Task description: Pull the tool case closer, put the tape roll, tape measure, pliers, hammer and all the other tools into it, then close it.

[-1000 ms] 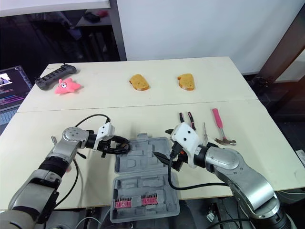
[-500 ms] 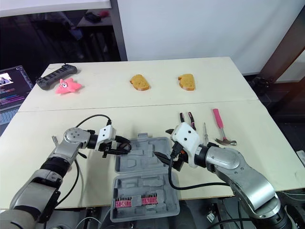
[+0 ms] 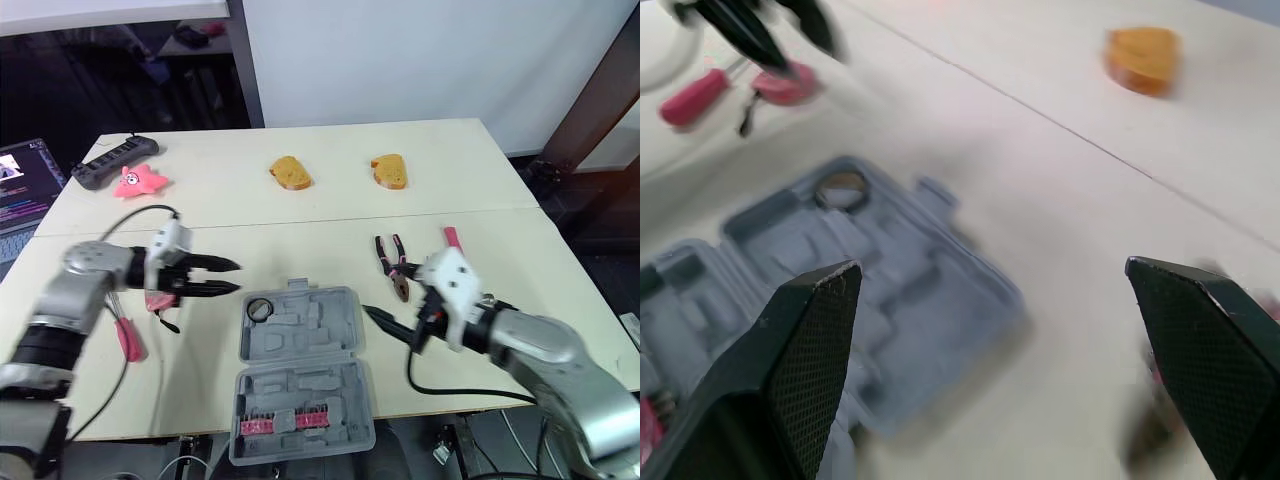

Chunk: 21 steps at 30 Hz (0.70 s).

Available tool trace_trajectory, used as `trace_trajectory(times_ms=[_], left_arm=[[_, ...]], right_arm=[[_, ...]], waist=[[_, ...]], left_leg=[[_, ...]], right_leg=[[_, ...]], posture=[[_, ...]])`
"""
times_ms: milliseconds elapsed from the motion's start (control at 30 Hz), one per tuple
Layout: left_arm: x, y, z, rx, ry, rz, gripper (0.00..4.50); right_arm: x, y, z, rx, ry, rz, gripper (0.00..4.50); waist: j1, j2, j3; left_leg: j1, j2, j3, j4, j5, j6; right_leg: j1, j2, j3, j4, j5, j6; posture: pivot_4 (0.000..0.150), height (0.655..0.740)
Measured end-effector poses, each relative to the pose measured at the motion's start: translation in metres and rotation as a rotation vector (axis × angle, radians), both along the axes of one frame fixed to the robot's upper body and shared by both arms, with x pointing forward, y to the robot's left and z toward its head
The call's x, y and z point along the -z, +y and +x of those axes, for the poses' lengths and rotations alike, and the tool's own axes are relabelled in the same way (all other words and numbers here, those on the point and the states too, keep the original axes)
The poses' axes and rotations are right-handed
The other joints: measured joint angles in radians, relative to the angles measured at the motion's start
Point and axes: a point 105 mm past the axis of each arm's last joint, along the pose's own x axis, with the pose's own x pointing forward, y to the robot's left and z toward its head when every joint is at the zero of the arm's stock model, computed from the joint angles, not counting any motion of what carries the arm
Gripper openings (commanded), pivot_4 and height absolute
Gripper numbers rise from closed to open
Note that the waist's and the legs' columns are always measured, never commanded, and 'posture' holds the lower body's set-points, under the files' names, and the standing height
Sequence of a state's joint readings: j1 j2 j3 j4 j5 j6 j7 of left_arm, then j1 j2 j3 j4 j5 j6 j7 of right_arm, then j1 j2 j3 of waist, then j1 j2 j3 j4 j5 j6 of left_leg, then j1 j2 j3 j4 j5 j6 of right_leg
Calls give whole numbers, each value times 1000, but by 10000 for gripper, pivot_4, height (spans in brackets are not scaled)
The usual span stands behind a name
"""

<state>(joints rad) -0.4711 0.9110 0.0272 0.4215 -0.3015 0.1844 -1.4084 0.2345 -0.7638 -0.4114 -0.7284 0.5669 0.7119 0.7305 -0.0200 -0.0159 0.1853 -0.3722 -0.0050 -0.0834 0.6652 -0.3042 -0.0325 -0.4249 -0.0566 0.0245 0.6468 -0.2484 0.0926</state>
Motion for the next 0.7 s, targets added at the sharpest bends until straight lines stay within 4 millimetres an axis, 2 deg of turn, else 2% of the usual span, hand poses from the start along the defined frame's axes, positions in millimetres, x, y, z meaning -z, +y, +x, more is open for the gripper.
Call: trace_trajectory(times_ms=[33,67,100,167,233,300,433,700], left_arm=[[-1,34,-4,-119,6,48,21368],[-1,62,-9,-213,6,93,25539],[-1,85,-15,-292,5,131,27246],[5,114,-27,-396,7,167,34841],[15,139,-43,-486,26,196,44533],[22,168,-65,-596,48,236,44533],[20,194,-84,-714,29,257,44533],[27,205,-99,-762,31,272,44533]], right_arm=[[7,-19,-6,65,35,-14,45000],[12,-34,-12,114,61,-24,45000],[15,-46,-18,152,81,-36,45000],[15,-57,-28,167,83,-60,45000],[12,-66,-34,182,75,-78,45000],[10,-83,-42,231,76,-98,45000],[14,-102,-47,269,85,-113,45000],[14,-111,-46,256,76,-132,45000]], waist=[[-1,0,0],[-1,1,0],[0,1,0],[5,2,0],[7,1,0],[6,-1,0],[9,-2,-1],[5,-2,-1]], left_leg=[[1,0,1,0,-1,1],[1,0,2,0,-1,1],[2,0,2,0,-1,1],[2,0,3,0,-1,1],[2,0,3,0,-1,1],[2,0,3,0,-1,1],[2,0,3,0,-1,1],[2,0,3,0,-1,1]], right_leg=[[0,0,0,0,0,0],[0,0,1,0,0,0],[1,0,1,0,0,0],[1,-1,1,0,0,0],[2,-1,1,0,0,0],[1,-1,1,0,-1,0],[2,-2,0,0,0,0],[2,-2,0,0,0,0]], posture=[[1500,7400],[1500,7400],[1500,7400],[1500,7400],[1500,7400],[1500,7400],[1500,7400],[1500,7400]])
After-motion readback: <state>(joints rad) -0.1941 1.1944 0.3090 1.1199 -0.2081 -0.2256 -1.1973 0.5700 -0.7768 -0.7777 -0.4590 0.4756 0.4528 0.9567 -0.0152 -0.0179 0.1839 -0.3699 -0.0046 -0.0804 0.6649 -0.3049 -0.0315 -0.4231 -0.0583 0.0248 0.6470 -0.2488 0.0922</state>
